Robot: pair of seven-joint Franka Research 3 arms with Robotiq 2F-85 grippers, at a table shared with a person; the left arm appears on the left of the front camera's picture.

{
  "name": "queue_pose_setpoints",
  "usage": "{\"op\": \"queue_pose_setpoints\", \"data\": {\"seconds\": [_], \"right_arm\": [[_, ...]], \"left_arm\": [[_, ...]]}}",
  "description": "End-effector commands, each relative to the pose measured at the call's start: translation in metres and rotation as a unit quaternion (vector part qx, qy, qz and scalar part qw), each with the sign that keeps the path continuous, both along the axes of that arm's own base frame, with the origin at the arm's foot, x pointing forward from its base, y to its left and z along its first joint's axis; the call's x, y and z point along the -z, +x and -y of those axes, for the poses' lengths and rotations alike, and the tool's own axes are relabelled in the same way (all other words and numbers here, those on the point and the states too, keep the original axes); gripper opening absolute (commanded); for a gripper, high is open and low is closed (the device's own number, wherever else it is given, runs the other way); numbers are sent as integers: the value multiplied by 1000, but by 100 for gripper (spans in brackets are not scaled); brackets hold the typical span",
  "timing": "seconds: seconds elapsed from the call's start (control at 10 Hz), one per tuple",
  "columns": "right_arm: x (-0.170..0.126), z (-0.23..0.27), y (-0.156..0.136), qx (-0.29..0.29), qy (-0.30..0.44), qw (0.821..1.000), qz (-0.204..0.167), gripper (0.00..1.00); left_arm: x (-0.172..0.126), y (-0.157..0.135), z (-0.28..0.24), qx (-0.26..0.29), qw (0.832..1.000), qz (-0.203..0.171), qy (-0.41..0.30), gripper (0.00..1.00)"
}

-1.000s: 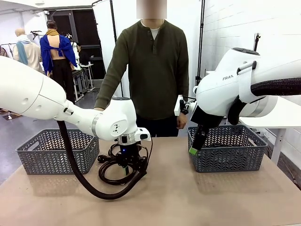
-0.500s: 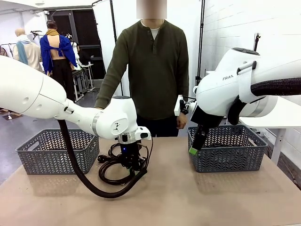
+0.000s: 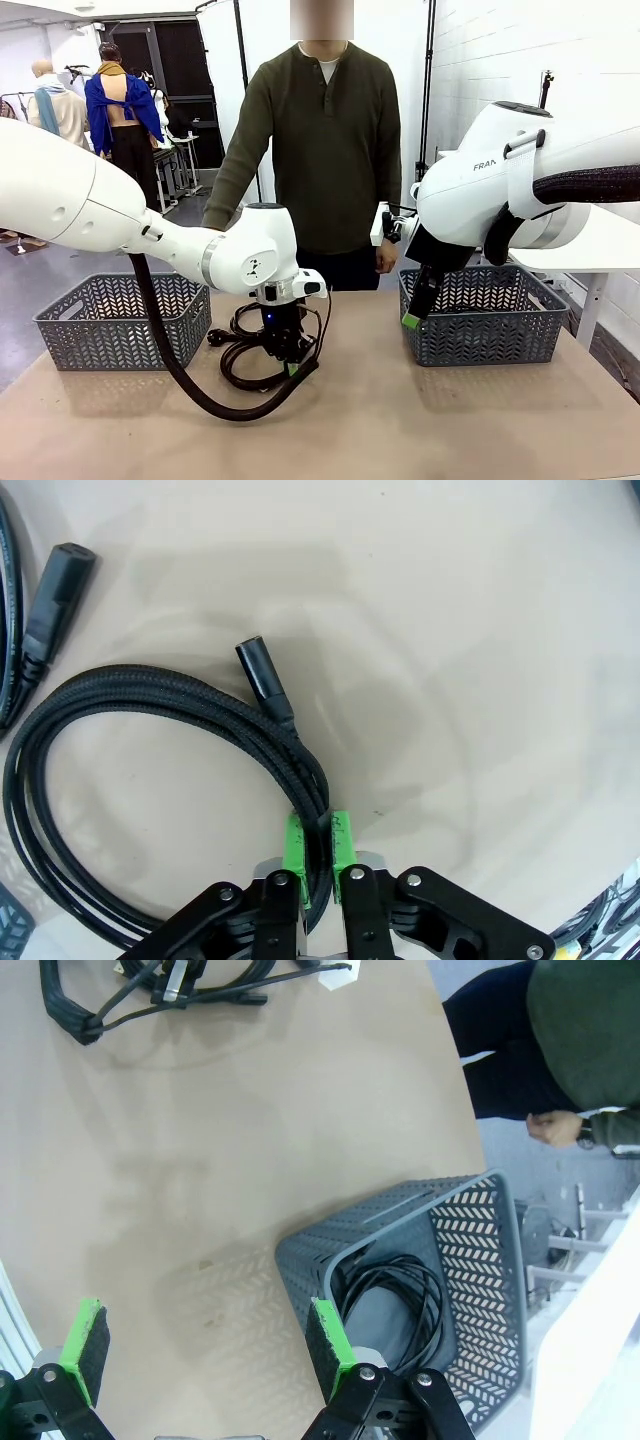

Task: Organize the cables according to human instructions.
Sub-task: Pick up a bundle of cables and place it in the basket indicated by the human.

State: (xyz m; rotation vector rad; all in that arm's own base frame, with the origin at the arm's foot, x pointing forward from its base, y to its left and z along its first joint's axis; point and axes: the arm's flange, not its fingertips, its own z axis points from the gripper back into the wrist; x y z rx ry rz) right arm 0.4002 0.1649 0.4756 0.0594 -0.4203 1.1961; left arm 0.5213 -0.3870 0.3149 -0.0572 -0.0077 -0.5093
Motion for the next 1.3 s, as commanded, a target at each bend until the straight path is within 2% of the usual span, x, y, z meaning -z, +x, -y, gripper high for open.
{"op": "queue_pose_setpoints", "data": {"seconds": [0.0, 0.1, 0.4, 0.7, 1.0, 1.2], "right_arm": [[1, 0, 0, 6, -3, 1000, 3, 100], [1, 0, 0, 6, -3, 1000, 3, 100], [1, 0, 0, 6, -3, 1000, 3, 100], [1, 0, 0, 6, -3, 1000, 3, 100], [1, 0, 0, 6, -3, 1000, 3, 100], [1, 0, 0, 6, -3, 1000, 3, 100]], "left_arm": [[-23, -10, 7, -22, 1000, 2, 6, 0], [-40, -14, 6, -7, 1000, -4, 4, 0], [-98, -18, -16, 98, 995, -6, 15, 0], [-143, -22, -39, 246, 969, -18, 14, 0], [-167, -24, -72, 350, 935, -46, 23, 0], [-169, -25, -79, 359, 931, -57, 32, 0]]}}
